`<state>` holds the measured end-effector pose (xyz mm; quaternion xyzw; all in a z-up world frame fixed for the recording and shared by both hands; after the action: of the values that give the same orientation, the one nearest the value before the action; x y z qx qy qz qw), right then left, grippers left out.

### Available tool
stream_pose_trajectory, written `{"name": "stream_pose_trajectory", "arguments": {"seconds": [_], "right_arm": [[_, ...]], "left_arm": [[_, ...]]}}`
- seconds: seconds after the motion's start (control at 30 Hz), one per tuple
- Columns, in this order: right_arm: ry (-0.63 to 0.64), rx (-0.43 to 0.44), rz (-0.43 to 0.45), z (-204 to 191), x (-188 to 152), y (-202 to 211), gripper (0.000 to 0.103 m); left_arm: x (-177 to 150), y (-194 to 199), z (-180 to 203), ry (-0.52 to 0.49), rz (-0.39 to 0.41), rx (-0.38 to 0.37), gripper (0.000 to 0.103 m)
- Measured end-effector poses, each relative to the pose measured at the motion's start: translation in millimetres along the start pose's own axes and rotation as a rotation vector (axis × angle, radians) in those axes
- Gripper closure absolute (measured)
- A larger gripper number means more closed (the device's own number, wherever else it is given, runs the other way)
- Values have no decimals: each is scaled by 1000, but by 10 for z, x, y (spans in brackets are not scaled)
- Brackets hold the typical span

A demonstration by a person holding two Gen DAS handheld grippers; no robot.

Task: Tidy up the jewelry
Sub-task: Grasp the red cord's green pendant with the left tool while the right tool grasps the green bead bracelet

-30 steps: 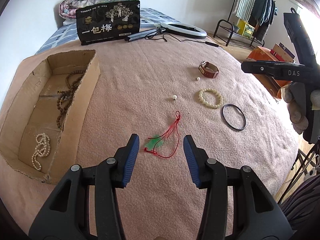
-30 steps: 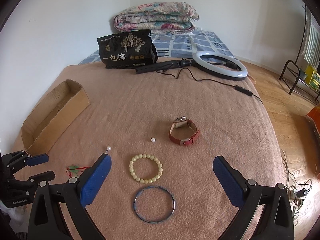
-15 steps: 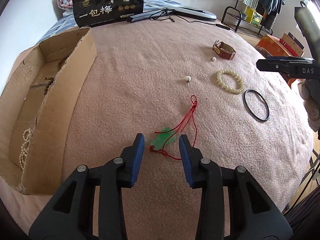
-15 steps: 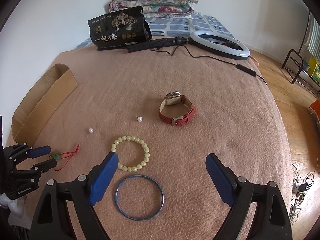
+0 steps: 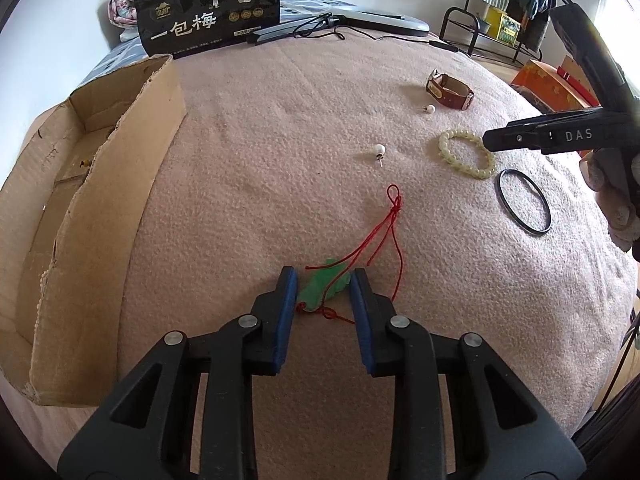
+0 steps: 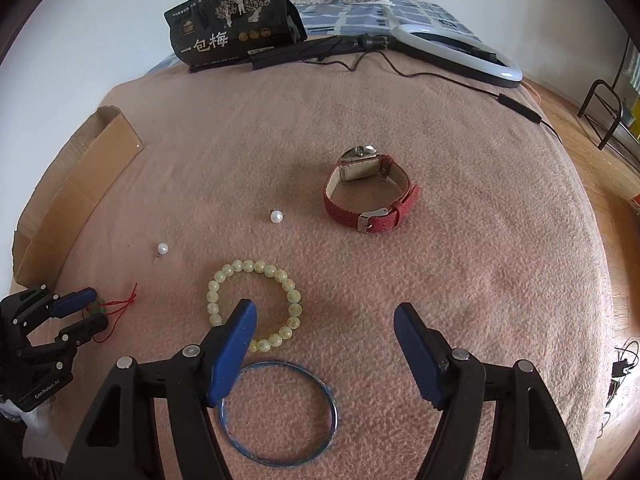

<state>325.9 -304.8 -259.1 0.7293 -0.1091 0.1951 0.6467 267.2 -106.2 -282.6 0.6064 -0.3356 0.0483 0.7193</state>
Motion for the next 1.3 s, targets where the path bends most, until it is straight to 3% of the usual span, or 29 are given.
{"name": "stream_pose_trajectory", "arguments": {"seconds": [0.23,0.37,0.83,1.3], "right_arm": [[18,-19,-30,-44,-10,-130,41],[31,-34,-35,-72,4,-150,45],[70,-19,-48,-211,1,-147,96],[56,22,-3,-332,33,38,98]], "left_arm": [[12,-6,-32,8,0,5,87],[9,-4,-32,6,1,7,88],[22,54,-28,21,14,9,88],[107,270,2,30,54,-1,88]]}}
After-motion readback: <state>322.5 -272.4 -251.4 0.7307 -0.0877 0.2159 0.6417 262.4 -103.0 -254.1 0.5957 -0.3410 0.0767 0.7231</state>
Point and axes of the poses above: each gripper's, at about its wrist camera, not at the fingertips, and y roughly against the way its jaws point, z to its right, x to its top, the point moved 10 cm from there along -y, roughly the way its jaws point, and after that the axes turned 1 degree about -y, right-handed, at the moved point
